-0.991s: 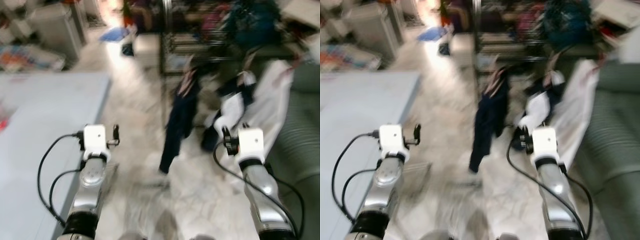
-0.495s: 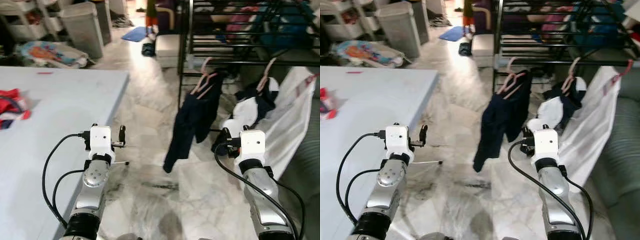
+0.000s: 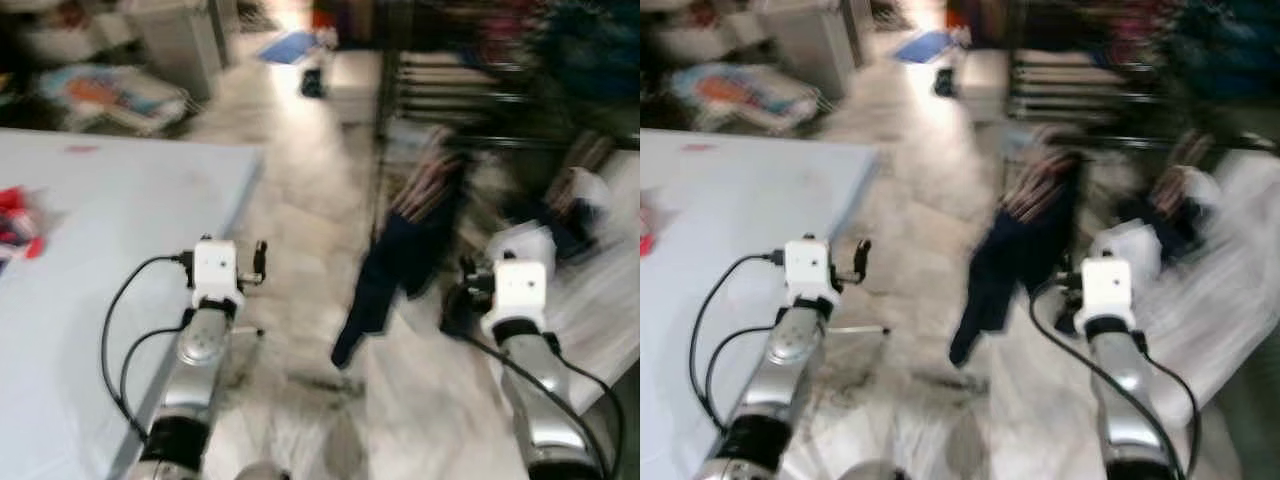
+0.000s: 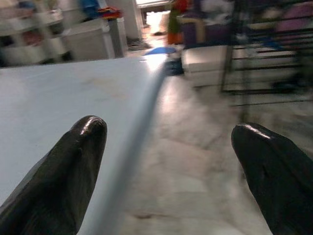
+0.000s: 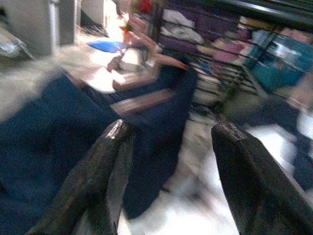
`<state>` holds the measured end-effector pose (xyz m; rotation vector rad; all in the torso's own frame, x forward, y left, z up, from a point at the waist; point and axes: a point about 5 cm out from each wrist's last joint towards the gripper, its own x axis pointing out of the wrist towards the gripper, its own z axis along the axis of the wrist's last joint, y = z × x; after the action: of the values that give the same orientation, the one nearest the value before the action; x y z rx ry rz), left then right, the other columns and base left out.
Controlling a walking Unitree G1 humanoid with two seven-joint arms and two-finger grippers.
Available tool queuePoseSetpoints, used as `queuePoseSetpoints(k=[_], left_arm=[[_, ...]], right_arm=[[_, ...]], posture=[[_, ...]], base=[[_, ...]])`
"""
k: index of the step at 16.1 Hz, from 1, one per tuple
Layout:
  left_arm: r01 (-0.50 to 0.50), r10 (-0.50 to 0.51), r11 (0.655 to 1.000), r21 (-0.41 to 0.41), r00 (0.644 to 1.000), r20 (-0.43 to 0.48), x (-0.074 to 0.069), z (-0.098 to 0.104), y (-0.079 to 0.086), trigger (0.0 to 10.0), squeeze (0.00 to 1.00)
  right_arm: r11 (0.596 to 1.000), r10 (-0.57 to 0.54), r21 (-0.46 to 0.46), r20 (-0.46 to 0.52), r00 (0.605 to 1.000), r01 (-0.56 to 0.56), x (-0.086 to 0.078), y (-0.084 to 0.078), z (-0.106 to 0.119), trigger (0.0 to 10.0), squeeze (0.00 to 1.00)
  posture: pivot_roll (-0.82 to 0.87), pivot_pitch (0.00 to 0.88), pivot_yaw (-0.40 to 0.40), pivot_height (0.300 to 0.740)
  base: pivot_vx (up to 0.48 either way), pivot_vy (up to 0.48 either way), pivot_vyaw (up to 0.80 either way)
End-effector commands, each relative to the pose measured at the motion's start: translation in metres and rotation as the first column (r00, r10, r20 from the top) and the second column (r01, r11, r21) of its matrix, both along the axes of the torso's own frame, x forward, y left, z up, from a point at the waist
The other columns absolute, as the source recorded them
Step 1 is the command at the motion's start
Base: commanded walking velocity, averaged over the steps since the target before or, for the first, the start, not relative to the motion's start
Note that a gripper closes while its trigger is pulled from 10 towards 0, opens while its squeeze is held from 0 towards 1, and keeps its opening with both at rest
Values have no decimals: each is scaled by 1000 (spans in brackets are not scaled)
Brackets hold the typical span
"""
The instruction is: Hang hanger
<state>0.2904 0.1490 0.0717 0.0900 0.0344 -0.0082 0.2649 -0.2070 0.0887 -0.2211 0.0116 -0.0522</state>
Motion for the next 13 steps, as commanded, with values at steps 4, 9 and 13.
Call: queuePoseSetpoints(k=[4,9,13], left_arm=[[-5,5,1000,2,1000,-11,1,0,1,10000,0],[-3,3,1000,8,1000,-19,0,-2,0,10000,0],[-3,4,1000,25,999,-35,-2,-5,0,10000,0]], right_arm=[[1000,21,4,2,1000,-21,-1,10,-2,10000,0],[1000,21,-6,-24,999,-21,-3,9,-7,10000,0],[1000,7,-22,-36,999,-8,-5,11,-11,10000,0]], posture=[[-42,0,57,740],[-39,0,45,740],[-33,0,48,740]], base=[[350,329,0],[343,335,0],[150,136,0]])
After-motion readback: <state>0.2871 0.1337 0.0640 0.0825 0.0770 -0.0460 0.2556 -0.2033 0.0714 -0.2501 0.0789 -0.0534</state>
